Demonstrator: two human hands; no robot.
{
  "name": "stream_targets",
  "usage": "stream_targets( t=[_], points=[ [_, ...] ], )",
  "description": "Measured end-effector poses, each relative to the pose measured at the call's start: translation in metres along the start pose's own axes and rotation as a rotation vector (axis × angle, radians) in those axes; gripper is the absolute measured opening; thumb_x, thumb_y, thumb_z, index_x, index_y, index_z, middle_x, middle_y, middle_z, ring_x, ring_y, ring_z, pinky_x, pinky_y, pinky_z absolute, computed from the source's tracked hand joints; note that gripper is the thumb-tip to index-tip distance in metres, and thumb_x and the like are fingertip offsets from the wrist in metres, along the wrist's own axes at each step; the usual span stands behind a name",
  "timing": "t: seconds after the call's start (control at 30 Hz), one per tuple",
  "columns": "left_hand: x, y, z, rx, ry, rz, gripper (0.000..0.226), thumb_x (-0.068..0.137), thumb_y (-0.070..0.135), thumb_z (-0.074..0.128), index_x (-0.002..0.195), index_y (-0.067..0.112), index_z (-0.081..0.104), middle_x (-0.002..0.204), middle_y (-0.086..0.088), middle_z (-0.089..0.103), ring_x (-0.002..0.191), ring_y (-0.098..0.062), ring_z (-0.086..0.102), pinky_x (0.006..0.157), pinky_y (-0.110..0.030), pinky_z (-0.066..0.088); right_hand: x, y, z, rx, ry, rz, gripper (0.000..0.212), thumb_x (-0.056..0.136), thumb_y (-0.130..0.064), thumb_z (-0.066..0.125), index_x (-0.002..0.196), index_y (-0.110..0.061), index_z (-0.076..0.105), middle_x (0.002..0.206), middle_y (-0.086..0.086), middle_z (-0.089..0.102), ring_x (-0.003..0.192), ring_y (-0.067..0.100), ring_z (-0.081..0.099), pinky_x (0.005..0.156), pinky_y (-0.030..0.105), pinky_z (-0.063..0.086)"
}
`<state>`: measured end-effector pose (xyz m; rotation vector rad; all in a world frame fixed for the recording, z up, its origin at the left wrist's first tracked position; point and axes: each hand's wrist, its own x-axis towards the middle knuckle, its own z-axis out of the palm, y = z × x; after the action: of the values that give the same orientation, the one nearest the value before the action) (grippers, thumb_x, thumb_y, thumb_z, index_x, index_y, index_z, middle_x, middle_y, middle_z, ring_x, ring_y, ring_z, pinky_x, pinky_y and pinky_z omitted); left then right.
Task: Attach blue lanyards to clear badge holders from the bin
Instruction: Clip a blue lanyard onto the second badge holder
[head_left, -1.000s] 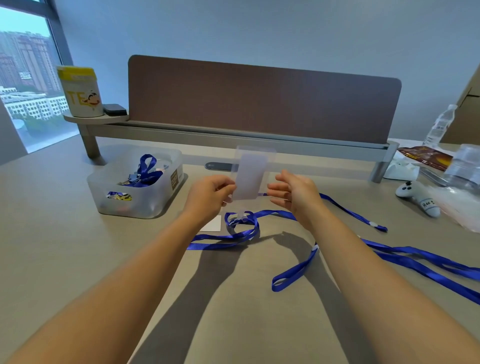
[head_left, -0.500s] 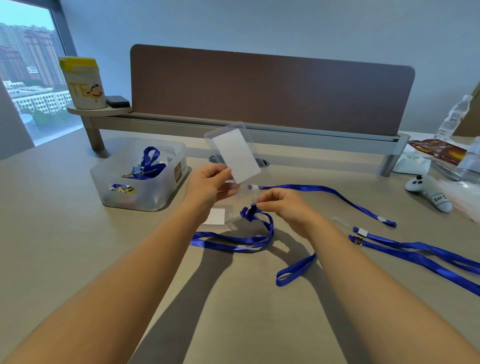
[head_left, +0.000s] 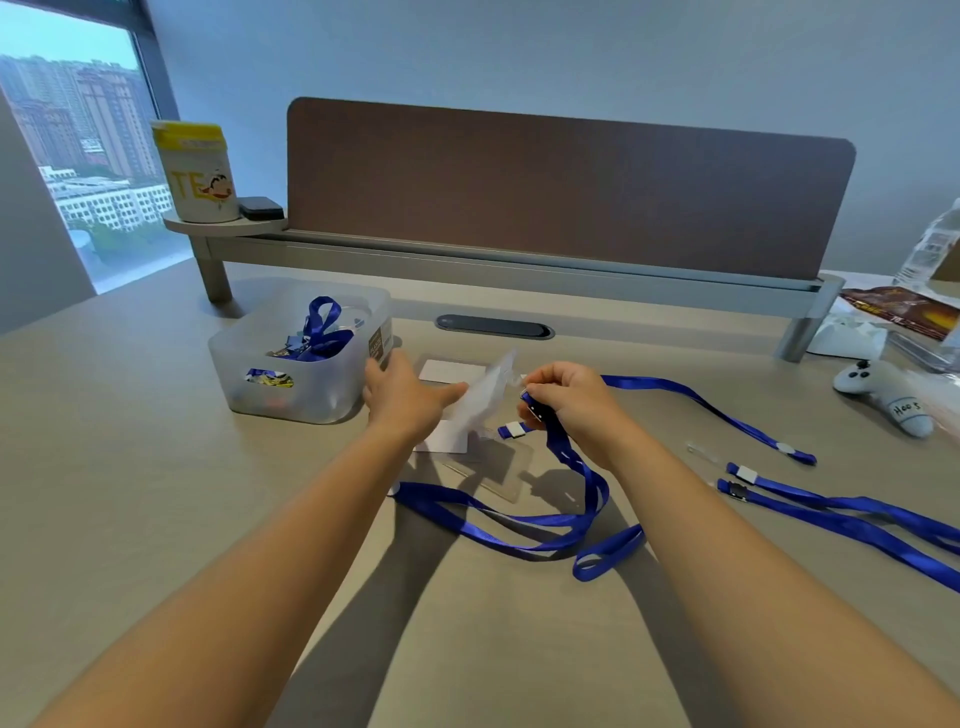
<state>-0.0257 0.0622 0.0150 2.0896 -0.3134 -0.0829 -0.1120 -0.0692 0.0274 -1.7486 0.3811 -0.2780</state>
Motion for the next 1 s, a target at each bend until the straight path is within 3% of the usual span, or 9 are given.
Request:
stream_targets(
  t=[0.17, 0.37, 0.5, 0.57, 0.63, 0.77, 1.0],
  points=[
    [-0.012, 0.008, -0.003, -0.068, -0.301, 0.28, 0.045, 0.084, 0.022, 0.054, 0.126, 0.011, 0.041, 0.137, -0.013, 0.043, 0.125, -0.026, 0.04, 0.1, -0.039, 0.036, 0.002, -0.002, 0.004, -0.032, -0.014, -0.005, 0.022, 0.093, -0.004, 0.042, 0.077, -0.015, 0.053, 0.076, 0.004, 0.056, 0.068, 0.013, 0.055, 0.064, 0.021, 0.049],
    [-0.016, 0.015, 0.0, -0.13, -0.35, 0.33, 0.035, 0.087, 0.022, 0.049, 0.119, 0.008, 0.049, 0.125, -0.014, 0.055, 0.113, -0.024, 0.05, 0.087, -0.03, 0.042, 0.004, -0.005, 0.004, -0.067, 0.034, -0.027, 0.023, 0.094, -0.006, 0.041, 0.076, -0.018, 0.051, 0.075, 0.003, 0.056, 0.066, 0.012, 0.055, 0.066, 0.022, 0.05],
    [-0.013, 0.018, 0.0, -0.056, -0.268, 0.379, 0.032, 0.085, 0.008, 0.051, 0.116, 0.006, 0.051, 0.121, -0.015, 0.058, 0.103, -0.02, 0.053, 0.085, -0.027, 0.043, 0.003, -0.011, 0.002, -0.11, 0.031, -0.039, 0.021, 0.093, -0.007, 0.044, 0.077, -0.017, 0.053, 0.072, 0.001, 0.056, 0.058, 0.009, 0.049, 0.052, 0.016, 0.044],
    [-0.014, 0.02, -0.001, -0.017, -0.194, 0.419, 0.026, 0.086, 0.004, 0.048, 0.112, 0.005, 0.054, 0.114, -0.016, 0.062, 0.093, -0.014, 0.053, 0.082, -0.024, 0.043, 0.002, -0.013, 0.002, -0.14, 0.016, -0.044, 0.01, 0.091, -0.009, 0.048, 0.088, -0.009, 0.058, 0.071, 0.0, 0.055, 0.057, 0.008, 0.044, 0.05, 0.014, 0.04],
    [-0.015, 0.022, -0.002, 0.004, -0.137, 0.458, 0.024, 0.087, 0.002, 0.046, 0.108, 0.003, 0.056, 0.111, -0.017, 0.064, 0.091, -0.016, 0.056, 0.082, -0.024, 0.044, 0.002, -0.013, 0.003, -0.177, 0.001, -0.064, 0.016, 0.088, -0.01, 0.055, 0.101, -0.003, 0.058, 0.073, -0.001, 0.054, 0.06, 0.007, 0.045, 0.054, 0.015, 0.039],
    [-0.018, 0.025, -0.002, 0.09, -0.067, 0.535, 0.024, 0.086, 0.003, 0.046, 0.109, 0.003, 0.056, 0.111, -0.018, 0.064, 0.101, -0.026, 0.059, 0.087, -0.029, 0.046, 0.002, -0.015, 0.006, -0.381, 0.095, -0.196, 0.02, 0.084, -0.01, 0.061, 0.103, -0.005, 0.058, 0.089, 0.004, 0.054, 0.082, 0.015, 0.051, 0.074, 0.025, 0.044],
    [-0.011, 0.026, -0.006, 0.191, 0.115, 0.54, 0.024, 0.082, 0.013, 0.057, 0.105, 0.006, 0.055, 0.117, -0.016, 0.056, 0.103, -0.027, 0.052, 0.087, -0.031, 0.043, 0.0, -0.021, 0.004, -0.663, 0.18, -0.307, 0.025, 0.091, -0.019, 0.05, 0.099, -0.002, 0.067, 0.099, 0.014, 0.067, 0.082, 0.015, 0.052, 0.075, 0.031, 0.044]
  ],
)
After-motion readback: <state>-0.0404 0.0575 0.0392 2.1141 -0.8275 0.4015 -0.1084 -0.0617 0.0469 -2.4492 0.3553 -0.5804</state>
